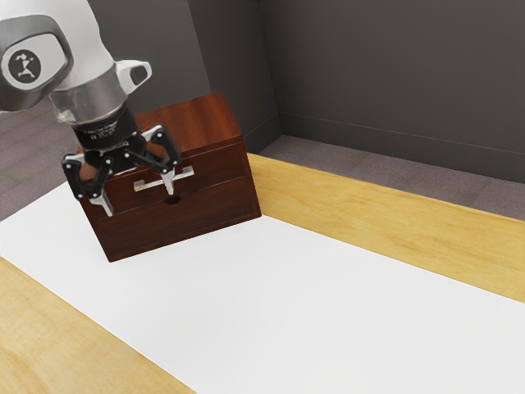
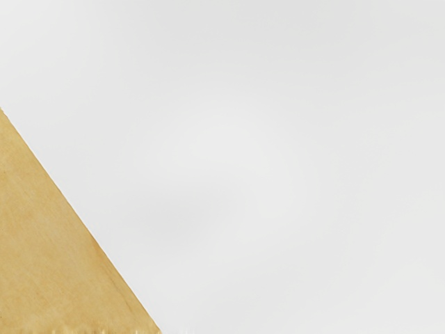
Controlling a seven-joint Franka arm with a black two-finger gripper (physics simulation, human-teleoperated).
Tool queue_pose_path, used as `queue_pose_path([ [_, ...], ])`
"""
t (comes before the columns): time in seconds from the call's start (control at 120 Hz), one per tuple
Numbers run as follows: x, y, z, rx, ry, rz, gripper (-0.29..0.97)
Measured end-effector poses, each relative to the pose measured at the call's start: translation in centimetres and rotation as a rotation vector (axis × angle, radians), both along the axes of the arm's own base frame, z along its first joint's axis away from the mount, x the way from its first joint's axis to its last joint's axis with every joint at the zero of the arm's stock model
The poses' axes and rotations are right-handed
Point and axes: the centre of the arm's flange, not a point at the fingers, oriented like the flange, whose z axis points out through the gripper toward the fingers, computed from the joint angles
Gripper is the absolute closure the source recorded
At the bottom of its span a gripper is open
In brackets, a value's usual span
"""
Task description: Pull the drawer handle with one arm to open the drawer
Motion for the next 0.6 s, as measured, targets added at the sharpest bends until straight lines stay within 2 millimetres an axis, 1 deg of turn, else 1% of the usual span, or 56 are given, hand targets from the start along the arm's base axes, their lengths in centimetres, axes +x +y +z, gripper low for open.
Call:
queue_pose_path([
  [0.042, 0.0, 0.2, -0.7, 0.006, 0.014, 0.042, 0.00],
  [0.117, 0.0, 0.5, -1.0, 0.014, 0.017, 0.109, 0.00],
  [0.208, -0.6, 1.3, -0.6, 0.020, 0.007, 0.190, 0.00],
  [0.267, -0.9, 2.1, -1.0, 0.026, 0.016, 0.243, 0.00],
  [0.317, -1.2, 2.9, -0.8, 0.032, 0.011, 0.289, 0.00],
  [0.408, -1.5, 3.0, -0.6, 0.034, 0.010, 0.348, 0.00],
  [0.517, -1.7, 4.0, -0.7, 0.019, 0.013, 0.419, 0.00],
  [0.6, -2.0, 5.3, -0.8, -0.011, 0.012, 0.487, 0.00],
])
